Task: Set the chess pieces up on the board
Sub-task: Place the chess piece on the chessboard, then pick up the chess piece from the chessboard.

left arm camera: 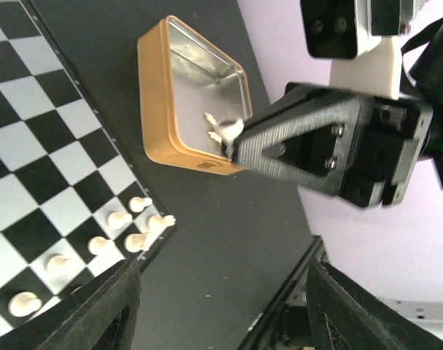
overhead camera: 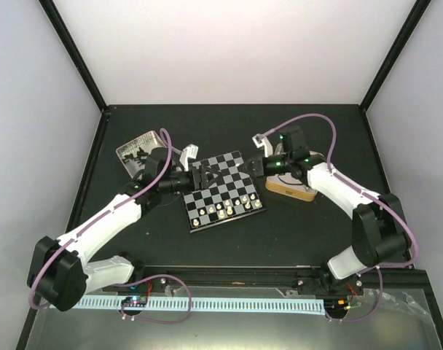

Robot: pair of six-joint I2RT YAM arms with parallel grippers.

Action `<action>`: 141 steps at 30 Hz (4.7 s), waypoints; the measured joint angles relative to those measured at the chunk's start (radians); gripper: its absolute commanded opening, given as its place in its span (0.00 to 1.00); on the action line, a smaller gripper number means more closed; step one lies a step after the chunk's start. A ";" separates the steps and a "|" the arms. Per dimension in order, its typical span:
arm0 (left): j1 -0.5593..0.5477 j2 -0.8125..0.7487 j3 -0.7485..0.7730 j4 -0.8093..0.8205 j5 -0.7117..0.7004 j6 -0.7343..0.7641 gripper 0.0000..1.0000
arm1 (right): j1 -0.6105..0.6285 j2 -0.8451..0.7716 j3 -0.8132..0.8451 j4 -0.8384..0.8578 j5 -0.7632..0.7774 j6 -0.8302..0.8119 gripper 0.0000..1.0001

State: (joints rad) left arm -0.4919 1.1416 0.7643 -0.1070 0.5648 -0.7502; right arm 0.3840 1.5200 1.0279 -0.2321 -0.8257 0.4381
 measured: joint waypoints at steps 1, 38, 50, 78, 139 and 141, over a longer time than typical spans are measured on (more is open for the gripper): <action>0.002 0.006 -0.005 0.022 0.017 -0.027 0.65 | 0.021 0.003 0.000 0.011 -0.019 -0.005 0.02; 0.032 0.117 -0.050 0.377 0.108 -0.489 0.06 | 0.178 0.018 0.028 0.200 -0.108 0.053 0.30; 0.035 0.118 -0.066 0.448 0.105 -0.707 0.04 | 0.244 -0.099 -0.167 0.544 0.116 0.370 0.32; 0.035 0.118 -0.102 0.563 0.058 -0.961 0.03 | 0.275 -0.101 -0.211 0.663 0.266 0.553 0.08; 0.145 -0.121 -0.104 -0.274 -0.399 0.041 0.71 | 0.295 0.589 0.662 -0.805 0.738 -0.039 0.22; 0.145 -0.121 -0.104 -0.274 -0.398 0.041 0.71 | 0.296 0.589 0.662 -0.804 0.738 -0.040 0.22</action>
State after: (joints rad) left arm -0.3470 1.0210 0.6605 -0.3809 0.1665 -0.7090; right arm 0.6804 2.1090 1.6897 -1.0363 -0.0875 0.3981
